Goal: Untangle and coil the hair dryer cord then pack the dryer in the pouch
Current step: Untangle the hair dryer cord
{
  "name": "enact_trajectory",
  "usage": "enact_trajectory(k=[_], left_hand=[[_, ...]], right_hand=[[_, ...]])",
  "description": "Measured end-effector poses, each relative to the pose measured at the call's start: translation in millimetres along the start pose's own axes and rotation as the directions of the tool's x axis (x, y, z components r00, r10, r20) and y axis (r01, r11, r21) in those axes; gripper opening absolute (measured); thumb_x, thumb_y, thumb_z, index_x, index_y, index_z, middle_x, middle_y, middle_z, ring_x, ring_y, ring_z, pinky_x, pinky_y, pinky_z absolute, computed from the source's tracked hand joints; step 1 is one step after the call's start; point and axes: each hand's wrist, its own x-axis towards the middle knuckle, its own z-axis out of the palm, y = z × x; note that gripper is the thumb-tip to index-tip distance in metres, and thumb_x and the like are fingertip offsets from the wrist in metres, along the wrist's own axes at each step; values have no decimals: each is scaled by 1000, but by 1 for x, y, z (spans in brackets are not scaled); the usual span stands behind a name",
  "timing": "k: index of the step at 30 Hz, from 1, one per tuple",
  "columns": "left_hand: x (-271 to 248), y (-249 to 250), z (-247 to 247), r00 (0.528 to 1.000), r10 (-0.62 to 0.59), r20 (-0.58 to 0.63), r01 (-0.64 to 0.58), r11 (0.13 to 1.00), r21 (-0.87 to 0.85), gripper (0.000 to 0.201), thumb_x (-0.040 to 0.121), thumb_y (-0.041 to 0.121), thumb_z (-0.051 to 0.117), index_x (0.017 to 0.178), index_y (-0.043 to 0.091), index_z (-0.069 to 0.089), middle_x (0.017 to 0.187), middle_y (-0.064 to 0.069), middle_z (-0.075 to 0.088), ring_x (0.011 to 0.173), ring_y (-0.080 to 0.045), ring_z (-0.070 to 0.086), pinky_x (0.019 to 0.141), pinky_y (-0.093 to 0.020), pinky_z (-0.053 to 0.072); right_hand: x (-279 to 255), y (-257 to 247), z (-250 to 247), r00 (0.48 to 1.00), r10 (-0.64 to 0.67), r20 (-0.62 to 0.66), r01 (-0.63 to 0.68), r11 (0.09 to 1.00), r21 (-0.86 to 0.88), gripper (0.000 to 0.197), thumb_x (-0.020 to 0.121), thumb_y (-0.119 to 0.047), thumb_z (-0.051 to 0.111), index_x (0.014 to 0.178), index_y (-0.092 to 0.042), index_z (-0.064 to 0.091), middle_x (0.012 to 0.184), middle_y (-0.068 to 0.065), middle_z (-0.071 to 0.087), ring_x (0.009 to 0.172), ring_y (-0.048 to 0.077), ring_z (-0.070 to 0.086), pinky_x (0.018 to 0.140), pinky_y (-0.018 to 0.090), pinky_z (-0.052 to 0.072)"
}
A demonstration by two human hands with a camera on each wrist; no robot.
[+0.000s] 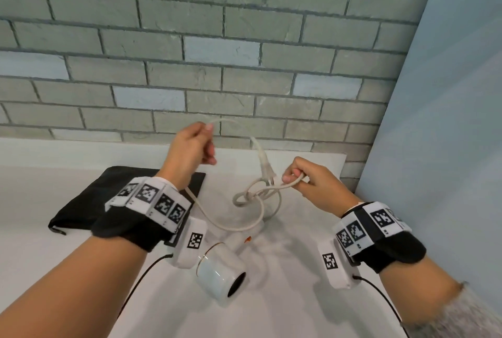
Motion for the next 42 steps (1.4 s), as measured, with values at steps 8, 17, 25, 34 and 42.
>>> enact_trajectory(k=[8,17,25,34,42], left_hand=[[-10,0,-18,972,-232,32,229,971,69,28,95,23,42,71,12,49,54,-1,37,33,-7,36,43,-25,42],[-31,6,13,913,-402,70,256,698,669,31,91,30,51,74,4,52,60,-4,55,45,-15,51,43,-22,45],[-47,5,45,924,-133,360,-233,551,801,71,84,40,58,143,22,24,145,-6,33,130,-27,35,104,-41,37],[-28,15,37,964,144,223,-244,811,531,22,92,25,50,85,10,65,71,-10,61,60,-14,48,51,-15,32],[-10,55,33,896,318,308,-442,683,581,24,90,24,53,92,6,69,74,-18,64,60,-19,46,54,-13,33]], right_hand=[[2,2,-4,945,326,11,-310,889,337,10,93,-9,43,86,-16,42,61,11,53,33,16,47,32,19,32],[14,-19,-18,930,243,-276,-111,901,420,52,73,18,17,82,-23,47,70,9,47,38,14,51,34,20,35],[10,-34,-16,928,206,-309,3,827,562,48,74,23,16,80,-12,49,71,8,45,42,10,55,39,19,42],[-8,-8,-35,978,186,100,-202,960,196,51,79,12,51,109,-29,48,112,3,47,88,18,54,63,26,49],[3,-56,-51,929,-188,-319,221,973,70,28,93,-16,45,117,-21,58,119,-4,57,116,4,47,101,17,33]])
